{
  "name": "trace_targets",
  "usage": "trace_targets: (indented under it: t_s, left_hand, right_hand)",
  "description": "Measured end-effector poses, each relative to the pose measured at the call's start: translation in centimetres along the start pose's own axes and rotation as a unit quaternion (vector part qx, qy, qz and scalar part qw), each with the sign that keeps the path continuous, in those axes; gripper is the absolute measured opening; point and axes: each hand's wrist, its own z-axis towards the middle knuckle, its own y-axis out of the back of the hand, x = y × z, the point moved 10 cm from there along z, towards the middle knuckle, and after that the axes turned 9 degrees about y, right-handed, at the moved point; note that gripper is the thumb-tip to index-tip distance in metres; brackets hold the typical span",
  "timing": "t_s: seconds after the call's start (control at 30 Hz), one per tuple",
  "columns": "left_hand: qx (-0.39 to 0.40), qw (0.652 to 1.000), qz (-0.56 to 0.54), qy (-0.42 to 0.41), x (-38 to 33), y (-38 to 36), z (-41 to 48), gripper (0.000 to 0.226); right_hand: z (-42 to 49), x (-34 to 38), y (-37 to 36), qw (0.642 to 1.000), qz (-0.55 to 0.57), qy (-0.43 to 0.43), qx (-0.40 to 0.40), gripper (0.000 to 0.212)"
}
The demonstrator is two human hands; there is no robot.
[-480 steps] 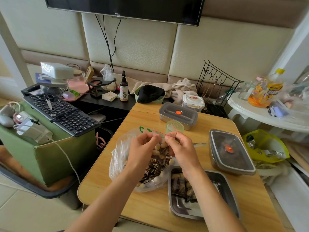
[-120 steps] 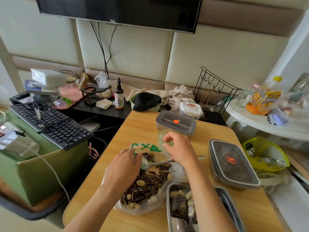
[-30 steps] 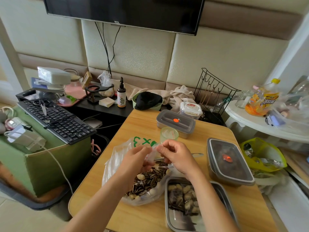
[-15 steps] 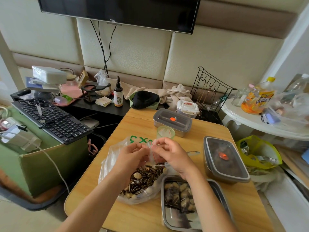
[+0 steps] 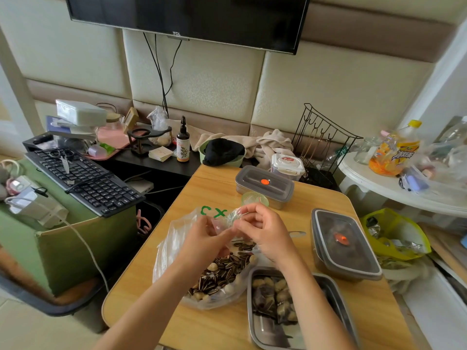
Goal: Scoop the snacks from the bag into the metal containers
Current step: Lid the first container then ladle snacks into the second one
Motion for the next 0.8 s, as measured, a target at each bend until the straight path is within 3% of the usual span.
trace_targets:
  t_s: [0.13,0.23,0.33,0.4,0.47,0.53,0.63,0.8]
  left_hand:
    - [-0.041,0.999,-0.007,-0.01,0.0,1.5,0.5,0.007]
    - [-0.047,0.998,-0.04,-0.019,-0.3,2.2,0.3,0.007]
    - [-0.033,0.998,-0.06,-0.006,-0.2,2.0,0.2,0.009]
    - [-0.029,0.996,-0.079,0.01,0.1,1.9,0.2,0.012]
    - [-0.032,0.995,-0.092,0.019,0.2,1.9,0.2,0.013]
    - [-0.032,0.994,-0.102,0.024,0.3,1.9,0.1,0.012]
    - [-0.028,0.992,-0.116,0.031,0.3,1.9,0.1,0.01]
    - [-0.034,0.991,-0.128,0.029,0.3,2.0,0.0,0.012]
  right_hand:
    - [0.0,-0.7,1.6,0.998,-0.016,-0.008,-0.055,0.003]
    - [-0.3,-1.9,2.9,0.993,-0.028,-0.05,-0.101,0.008]
    - [-0.5,-2.7,3.0,0.991,-0.011,-0.082,-0.103,0.008]
    - [-0.6,-2.8,3.2,0.989,-0.056,-0.086,-0.107,0.003]
    - [-0.7,-1.6,3.8,0.978,-0.15,-0.047,-0.138,0.013]
    - [-0.9,1.2,3.9,0.963,-0.196,0.048,-0.178,0.016]
    - [-1.0,4.1,1.6,0.946,-0.242,0.163,-0.138,0.012]
    - [-1.9,5.8,0.3,0.869,-0.401,0.233,-0.175,0.007]
